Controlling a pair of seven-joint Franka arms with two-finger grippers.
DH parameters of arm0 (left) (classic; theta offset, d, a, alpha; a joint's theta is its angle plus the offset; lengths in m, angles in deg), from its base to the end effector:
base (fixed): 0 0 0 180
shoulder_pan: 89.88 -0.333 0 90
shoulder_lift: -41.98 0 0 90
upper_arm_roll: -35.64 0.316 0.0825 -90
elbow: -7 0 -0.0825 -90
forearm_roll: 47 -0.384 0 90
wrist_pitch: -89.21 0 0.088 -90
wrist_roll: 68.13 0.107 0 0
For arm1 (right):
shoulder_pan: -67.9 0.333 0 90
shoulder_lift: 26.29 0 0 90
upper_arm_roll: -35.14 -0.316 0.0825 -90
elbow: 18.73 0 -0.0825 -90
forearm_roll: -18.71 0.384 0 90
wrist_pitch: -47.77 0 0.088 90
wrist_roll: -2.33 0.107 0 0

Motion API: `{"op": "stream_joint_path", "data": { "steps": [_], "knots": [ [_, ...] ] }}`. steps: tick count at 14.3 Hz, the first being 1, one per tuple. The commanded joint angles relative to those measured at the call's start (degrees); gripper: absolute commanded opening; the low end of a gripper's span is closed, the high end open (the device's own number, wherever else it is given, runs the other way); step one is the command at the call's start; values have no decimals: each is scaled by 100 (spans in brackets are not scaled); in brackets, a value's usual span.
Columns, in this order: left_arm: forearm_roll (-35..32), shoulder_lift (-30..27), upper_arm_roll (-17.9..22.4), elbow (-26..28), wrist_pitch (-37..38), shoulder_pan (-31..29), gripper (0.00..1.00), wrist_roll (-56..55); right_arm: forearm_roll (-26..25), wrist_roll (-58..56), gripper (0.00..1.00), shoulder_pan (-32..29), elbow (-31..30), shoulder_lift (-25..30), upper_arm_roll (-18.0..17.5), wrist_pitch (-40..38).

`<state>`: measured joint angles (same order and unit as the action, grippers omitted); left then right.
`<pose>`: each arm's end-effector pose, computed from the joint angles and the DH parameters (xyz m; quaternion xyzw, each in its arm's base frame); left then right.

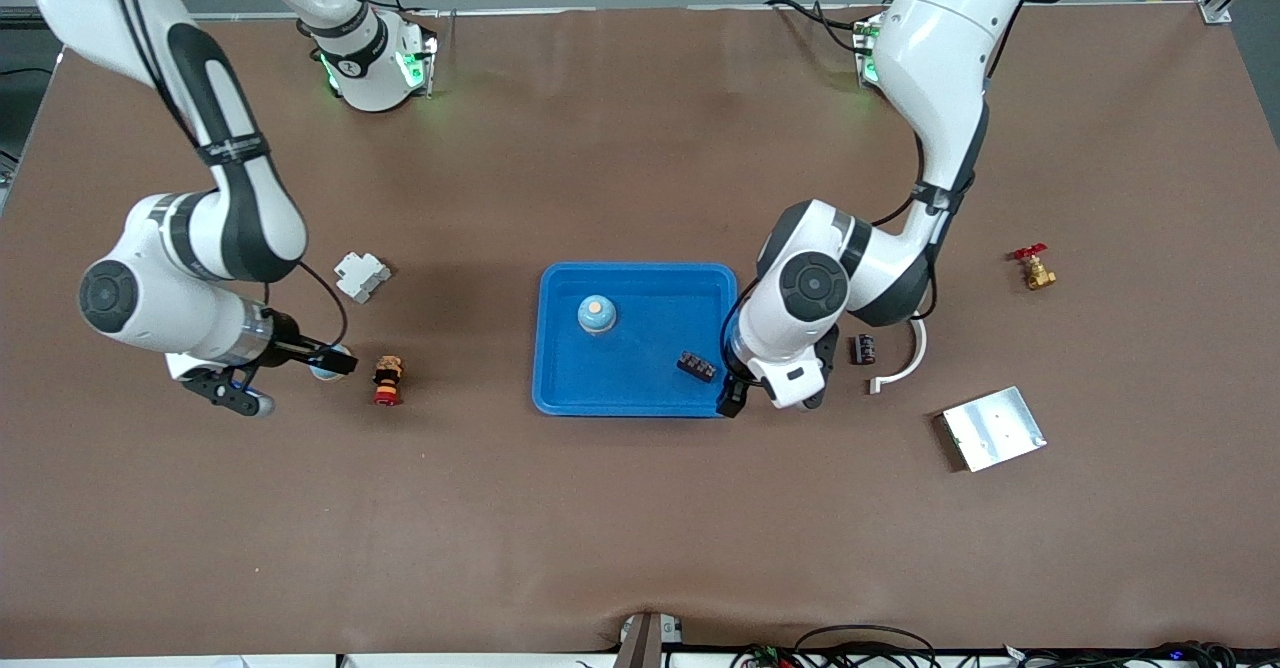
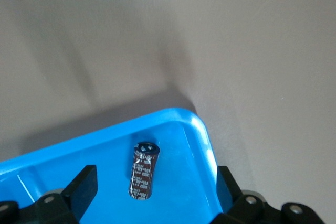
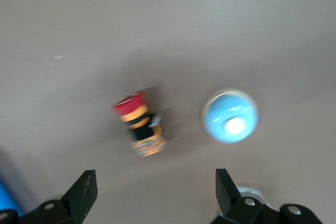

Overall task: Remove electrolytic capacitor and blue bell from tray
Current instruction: 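Grasp the second capacitor in the tray while the right gripper releases the bell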

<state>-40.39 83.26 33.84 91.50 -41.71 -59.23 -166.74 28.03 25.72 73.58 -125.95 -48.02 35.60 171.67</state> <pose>0.6148 -0.3891 0.2601 0.8132 0.5776 -0.0319 0.0636 0.6195 0.0633 0.3048 -0.9758 0.2047 0.0583 0.0511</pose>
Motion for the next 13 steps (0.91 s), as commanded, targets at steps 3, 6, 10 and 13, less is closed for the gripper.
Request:
{"op": "stream_joint_path", "data": {
  "steps": [3,6,10,13],
  "knots": [
    [104,398,48,-250,-337,239,100,-272,-168,764,100,425,175,308,16,-348],
    [51,547,84,-250,-407,406,100,-281,-168,764,100,530,166,966,7,-866],
    [42,714,92,-250,-521,459,100,-395,-168,843,100,802,218,1294,-2,-947],
    [42,829,92,-250,-592,459,100,-395,-203,1586,100,1337,183,1250,7,-859]
  ]
}}
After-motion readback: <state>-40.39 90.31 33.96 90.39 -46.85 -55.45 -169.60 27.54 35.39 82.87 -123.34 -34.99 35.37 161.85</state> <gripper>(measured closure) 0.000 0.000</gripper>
